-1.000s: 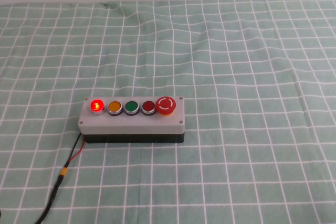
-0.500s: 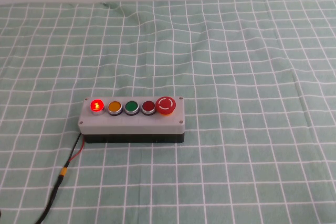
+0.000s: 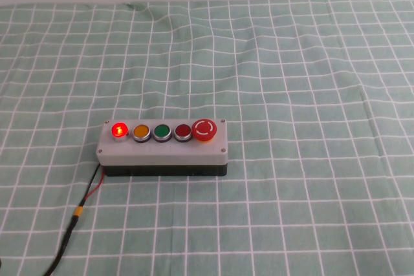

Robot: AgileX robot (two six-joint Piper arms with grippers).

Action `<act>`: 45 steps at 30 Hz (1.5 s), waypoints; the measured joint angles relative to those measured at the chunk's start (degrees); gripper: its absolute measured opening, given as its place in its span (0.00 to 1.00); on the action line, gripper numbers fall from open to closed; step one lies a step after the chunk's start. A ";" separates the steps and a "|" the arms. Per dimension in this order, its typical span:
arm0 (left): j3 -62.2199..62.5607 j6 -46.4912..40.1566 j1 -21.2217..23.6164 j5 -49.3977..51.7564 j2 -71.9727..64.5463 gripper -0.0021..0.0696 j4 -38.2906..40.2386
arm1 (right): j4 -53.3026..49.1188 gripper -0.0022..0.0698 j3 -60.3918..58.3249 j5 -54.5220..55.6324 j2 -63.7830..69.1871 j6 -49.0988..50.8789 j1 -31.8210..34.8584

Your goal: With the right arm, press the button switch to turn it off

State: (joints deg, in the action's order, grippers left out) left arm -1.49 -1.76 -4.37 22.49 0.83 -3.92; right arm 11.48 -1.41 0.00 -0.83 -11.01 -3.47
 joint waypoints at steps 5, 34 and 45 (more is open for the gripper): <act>0.00 0.00 0.00 0.00 0.00 0.02 0.00 | 0.09 0.01 0.00 13.14 0.00 0.00 0.00; 0.00 0.00 0.00 0.00 0.00 0.02 0.00 | 1.84 0.01 39.87 -8.50 23.00 7.49 0.00; 0.00 0.00 0.00 0.00 0.00 0.02 0.00 | 17.03 0.01 41.42 -9.93 40.10 1.06 -0.53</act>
State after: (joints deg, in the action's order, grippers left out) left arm -1.49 -1.76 -4.37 22.49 0.83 -3.92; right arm 28.51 40.01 -9.93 39.27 -9.95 -4.01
